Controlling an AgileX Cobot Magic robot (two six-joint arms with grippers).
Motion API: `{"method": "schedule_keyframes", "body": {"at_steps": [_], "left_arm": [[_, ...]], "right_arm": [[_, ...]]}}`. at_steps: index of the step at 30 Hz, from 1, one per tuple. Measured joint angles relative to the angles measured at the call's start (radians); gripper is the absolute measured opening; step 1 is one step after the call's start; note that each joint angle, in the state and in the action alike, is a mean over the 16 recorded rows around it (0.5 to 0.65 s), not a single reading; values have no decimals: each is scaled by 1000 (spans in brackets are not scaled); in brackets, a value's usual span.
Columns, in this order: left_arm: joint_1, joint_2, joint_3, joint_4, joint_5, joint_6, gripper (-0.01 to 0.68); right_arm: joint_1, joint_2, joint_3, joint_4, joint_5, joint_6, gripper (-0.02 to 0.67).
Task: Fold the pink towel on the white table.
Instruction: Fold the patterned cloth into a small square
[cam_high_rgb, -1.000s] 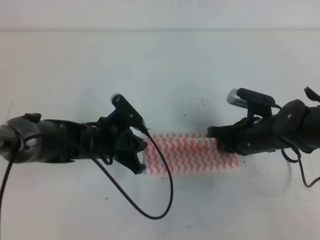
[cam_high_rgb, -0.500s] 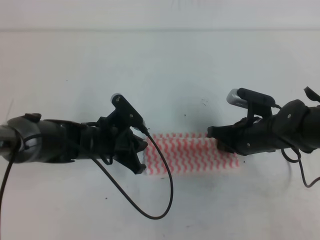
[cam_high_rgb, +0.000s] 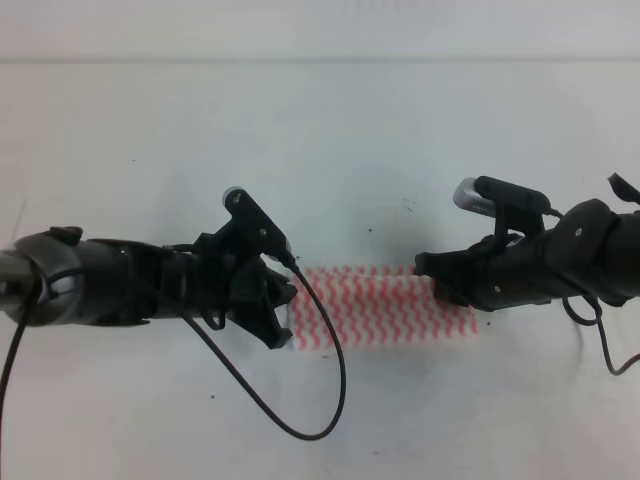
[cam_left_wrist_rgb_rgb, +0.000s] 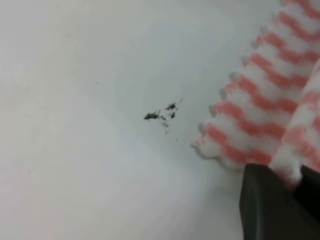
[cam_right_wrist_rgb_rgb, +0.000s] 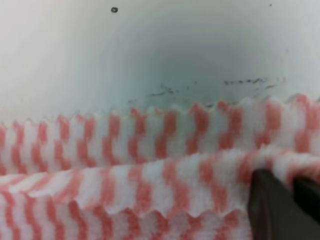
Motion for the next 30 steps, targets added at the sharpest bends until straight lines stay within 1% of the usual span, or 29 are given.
{"method": "schedule_keyframes", "body": {"at_steps": [6,10,12,19,25,30], "left_arm": [[0,-1,-41,-5,-39,-3,179],[0,-4,-79,-10,-76,-18,212],[0,-7,-97,-10,-86,-36,213],[0,-17,-137,14,-22,-138,167],[0,-10,-143,84,88,-260,85],[0,19,-143,152,159,-320,25]], "right_arm": [[0,1,0,0,1,0,-17],[0,1,0,0,2,0,-17],[0,2,0,0,3,0,-17],[0,1,0,0,3,0,-17],[0,-1,0,0,4,0,-17],[0,-1,0,0,5,0,-17]]}}
